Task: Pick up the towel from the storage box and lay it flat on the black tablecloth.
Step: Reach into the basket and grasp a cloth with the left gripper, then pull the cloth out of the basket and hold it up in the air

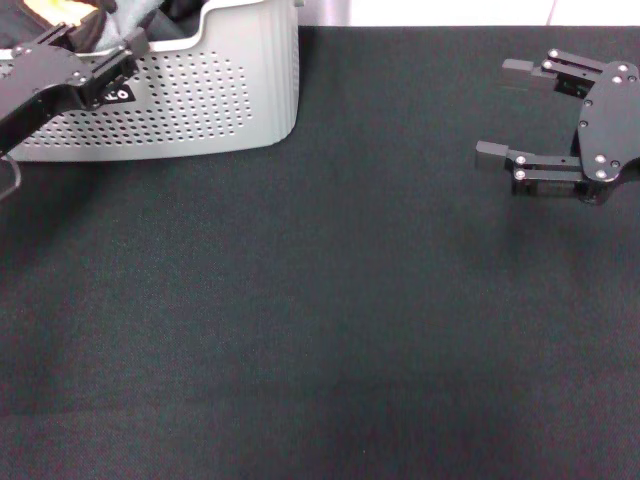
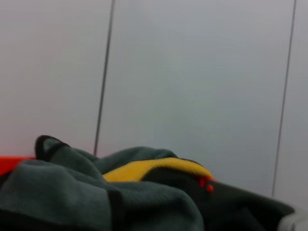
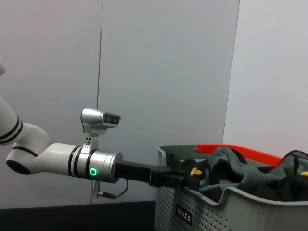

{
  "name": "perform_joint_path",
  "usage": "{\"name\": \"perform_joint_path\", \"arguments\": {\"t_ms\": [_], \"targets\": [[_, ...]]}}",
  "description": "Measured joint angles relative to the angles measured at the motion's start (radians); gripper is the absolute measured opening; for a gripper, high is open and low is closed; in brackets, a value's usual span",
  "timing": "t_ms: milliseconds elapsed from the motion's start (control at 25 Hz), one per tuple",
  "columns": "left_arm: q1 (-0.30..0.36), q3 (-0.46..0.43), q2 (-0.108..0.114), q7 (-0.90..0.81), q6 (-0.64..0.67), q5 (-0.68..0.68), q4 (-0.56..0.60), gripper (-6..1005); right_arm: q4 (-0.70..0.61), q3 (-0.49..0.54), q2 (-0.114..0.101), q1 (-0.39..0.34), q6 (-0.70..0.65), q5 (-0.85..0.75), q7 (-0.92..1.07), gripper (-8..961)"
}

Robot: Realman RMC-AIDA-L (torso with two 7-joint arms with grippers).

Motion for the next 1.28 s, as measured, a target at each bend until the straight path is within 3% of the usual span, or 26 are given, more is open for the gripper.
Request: {"name": "perform_joint_path", "arguments": {"t_ms": [160, 600, 840, 1120, 1280], "targets": [[0.012, 0.010, 0.004, -0.062, 0.002, -0.051, 0.006, 690, 0.001, 0.000, 0.000, 0.000, 0.000, 0.000, 0.000, 826], [0.005, 0.066, 0.007, -0.168, 0.003, -0.069, 0.006, 215, 0.011, -0.003, 0.000, 0.000, 0.011, 0.001, -0.011, 826], [-0.004, 0.160, 0.006, -0.246, 0.024, -0.093, 0.002, 126, 0.013, -0.009, 0.001, 0.002, 0.014, 0.003, -0.006, 826], [-0.005, 0.188, 0.017, -0.304, 0.297, -0.172, -0.034, 2, 0.019, -0.013, 0.003, 0.006, 0.016, 0.018, -0.002, 825], [-0.028, 0.205, 0.020, -0.394, 0.503, -0.234, -0.076, 2, 0.028, -0.010, 0.002, 0.007, 0.018, 0.035, -0.002, 826]]}}
